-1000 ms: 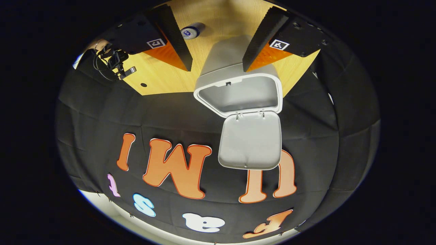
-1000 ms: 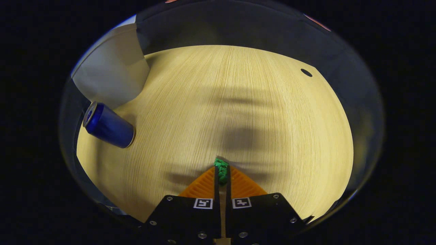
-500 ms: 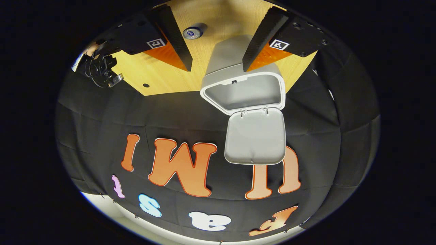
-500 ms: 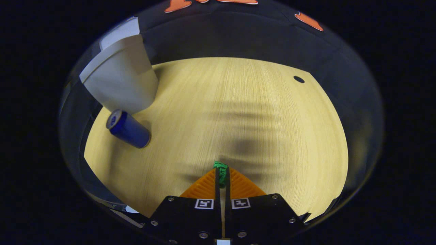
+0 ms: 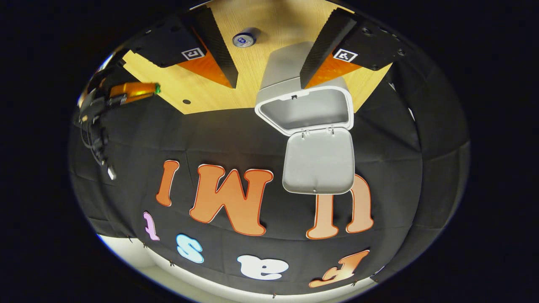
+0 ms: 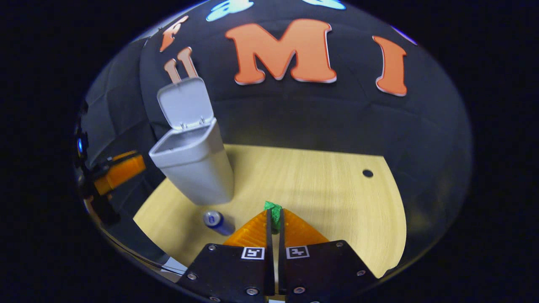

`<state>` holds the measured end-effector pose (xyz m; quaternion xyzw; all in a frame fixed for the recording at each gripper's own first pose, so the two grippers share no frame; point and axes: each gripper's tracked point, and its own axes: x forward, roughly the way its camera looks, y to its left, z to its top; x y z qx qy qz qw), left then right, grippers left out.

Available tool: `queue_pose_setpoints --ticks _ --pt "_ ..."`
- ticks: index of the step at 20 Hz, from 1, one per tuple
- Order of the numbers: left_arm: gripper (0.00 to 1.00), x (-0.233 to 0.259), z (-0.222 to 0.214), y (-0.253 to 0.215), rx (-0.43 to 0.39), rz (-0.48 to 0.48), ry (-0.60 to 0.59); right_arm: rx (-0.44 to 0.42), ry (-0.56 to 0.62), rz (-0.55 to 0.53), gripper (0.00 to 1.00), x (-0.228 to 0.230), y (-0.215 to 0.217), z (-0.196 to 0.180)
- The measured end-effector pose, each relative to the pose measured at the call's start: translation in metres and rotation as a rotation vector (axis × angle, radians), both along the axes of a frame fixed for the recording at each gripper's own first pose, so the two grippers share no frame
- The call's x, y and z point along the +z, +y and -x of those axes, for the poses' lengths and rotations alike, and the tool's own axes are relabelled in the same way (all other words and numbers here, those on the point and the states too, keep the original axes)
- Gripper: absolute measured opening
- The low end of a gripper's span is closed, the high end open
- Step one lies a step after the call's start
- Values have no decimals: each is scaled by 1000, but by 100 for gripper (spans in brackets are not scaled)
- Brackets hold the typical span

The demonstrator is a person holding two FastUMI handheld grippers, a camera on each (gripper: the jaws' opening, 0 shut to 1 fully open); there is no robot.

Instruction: Press the lid of the desktop garbage bin to open it, pick up the crumpled paper on the desktop and throw it into the bin, then pick up the pop can on the desktop and drop it into the bin, and finally close the garbage bin lid.

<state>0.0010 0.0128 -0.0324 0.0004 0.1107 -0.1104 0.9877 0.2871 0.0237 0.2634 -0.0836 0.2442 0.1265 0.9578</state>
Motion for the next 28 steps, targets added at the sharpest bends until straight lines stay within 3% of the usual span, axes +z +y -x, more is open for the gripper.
queue_pose_setpoints --ticks 1,2,4,10,19,25,28 --pt "94 0 3 4 3 -8 -3 24 -40 -5 4 6 16 6" --pt "95 1 4 8 7 -18 -5 53 -78 -11 4 48 25 -2" --pt "94 3 7 18 21 -22 -10 113 -138 -19 4 85 49 3" --pt "94 -1 20 49 73 13 3 292 -220 -70 4 130 165 -39" --pt "95 -23 43 112 187 22 51 402 -135 -16 4 65 288 -106" --pt "95 -37 50 144 248 43 81 373 -112 49 4 29 316 -129" --pt "95 -39 50 152 260 43 83 366 -102 33 14 28 318 -130"
